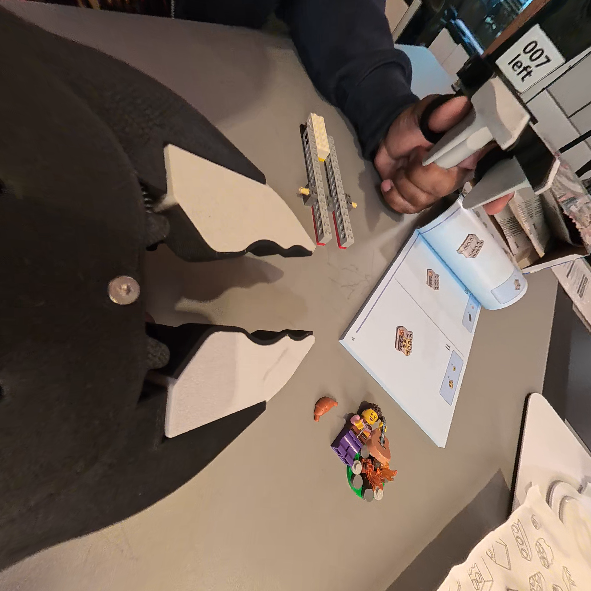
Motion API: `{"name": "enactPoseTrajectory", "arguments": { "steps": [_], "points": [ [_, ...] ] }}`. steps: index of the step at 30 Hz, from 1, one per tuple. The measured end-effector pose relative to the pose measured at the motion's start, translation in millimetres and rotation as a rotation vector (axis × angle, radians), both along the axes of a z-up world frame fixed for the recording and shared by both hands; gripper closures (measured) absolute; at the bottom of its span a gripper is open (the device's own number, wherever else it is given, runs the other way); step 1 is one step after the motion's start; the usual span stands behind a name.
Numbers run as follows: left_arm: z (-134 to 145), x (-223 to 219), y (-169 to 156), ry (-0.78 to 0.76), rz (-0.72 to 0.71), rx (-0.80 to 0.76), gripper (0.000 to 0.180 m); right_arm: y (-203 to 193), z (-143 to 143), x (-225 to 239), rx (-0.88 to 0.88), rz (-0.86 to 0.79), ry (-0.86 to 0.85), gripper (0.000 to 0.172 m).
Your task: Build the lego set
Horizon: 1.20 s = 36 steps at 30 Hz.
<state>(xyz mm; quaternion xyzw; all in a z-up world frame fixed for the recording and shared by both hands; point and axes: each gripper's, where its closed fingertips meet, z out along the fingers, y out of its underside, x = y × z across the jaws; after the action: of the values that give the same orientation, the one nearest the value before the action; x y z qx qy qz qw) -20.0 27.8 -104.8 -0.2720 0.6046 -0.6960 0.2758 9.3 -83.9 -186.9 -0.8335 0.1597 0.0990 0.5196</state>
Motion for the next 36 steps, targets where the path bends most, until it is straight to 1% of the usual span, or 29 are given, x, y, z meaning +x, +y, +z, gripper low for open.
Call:
{"name": "enactPoseTrajectory", "arguments": {
  "steps": [3,6,8,10,12,13,14,15,17,20,23,26,31,34,36],
  "points": [
    [0.1,1.1,1.2,0.000,0.010,-0.002,0.148,-1.9,5.0,-1.3,0.034,0.005,-0.002,0.128],
    [0.4,1.8,2.5,0.000,0.015,-0.006,0.148,-20.1,27.6,-8.9,0.078,-0.003,-0.006,0.131],
    [1.1,1.7,3.7,0.000,0.014,-0.016,0.148,-48.9,53.7,-9.0,0.040,-0.013,-0.012,0.133],
    [1.5,1.6,4.4,-0.001,0.014,-0.022,0.148,-89.1,80.7,4.5,-0.057,-0.033,-0.075,0.134],
    [1.7,1.3,4.4,-0.002,0.012,-0.023,0.148,-135.5,100.4,38.3,-0.190,-0.084,-0.178,0.134],
    [1.6,1.0,4.0,-0.003,0.009,-0.021,0.148,-158.4,103.7,62.5,-0.267,-0.115,-0.226,0.137],
    [1.5,0.6,3.4,-0.004,0.006,-0.018,0.148,-180.3,100.1,89.7,-0.354,-0.146,-0.254,0.139],
    [1.4,0.3,2.9,-0.004,0.003,-0.015,0.148,-199.5,90.6,116.1,-0.438,-0.166,-0.250,0.139],
    [1.6,-0.1,2.7,-0.006,0.000,-0.015,0.148,-224.8,60.8,159.0,-0.577,-0.175,-0.182,0.139],
    [2.3,-1.0,3.1,-0.013,0.002,-0.016,0.148,-238.7,13.0,193.8,-0.745,-0.114,-0.121,0.138],
    [2.5,-1.4,3.2,-0.018,0.007,-0.013,0.149,-240.2,-15.0,207.0,-0.824,-0.064,-0.085,0.138],
    [2.4,-1.4,3.1,-0.020,0.008,-0.011,0.149,-239.0,-26.0,212.2,-0.858,-0.050,-0.074,0.141],
    [2.4,-1.6,3.0,-0.020,0.007,-0.011,0.149,-236.9,-36.0,211.0,-0.895,-0.012,-0.054,0.154],
    [2.9,-1.9,3.4,-0.022,0.007,-0.013,0.149,-236.8,-33.8,210.0,-0.902,0.005,-0.063,0.154],
    [2.8,-2.0,3.2,-0.023,0.006,-0.012,0.149,-238.5,-25.6,208.9,-0.902,0.010,-0.080,0.154]
  ]
}}
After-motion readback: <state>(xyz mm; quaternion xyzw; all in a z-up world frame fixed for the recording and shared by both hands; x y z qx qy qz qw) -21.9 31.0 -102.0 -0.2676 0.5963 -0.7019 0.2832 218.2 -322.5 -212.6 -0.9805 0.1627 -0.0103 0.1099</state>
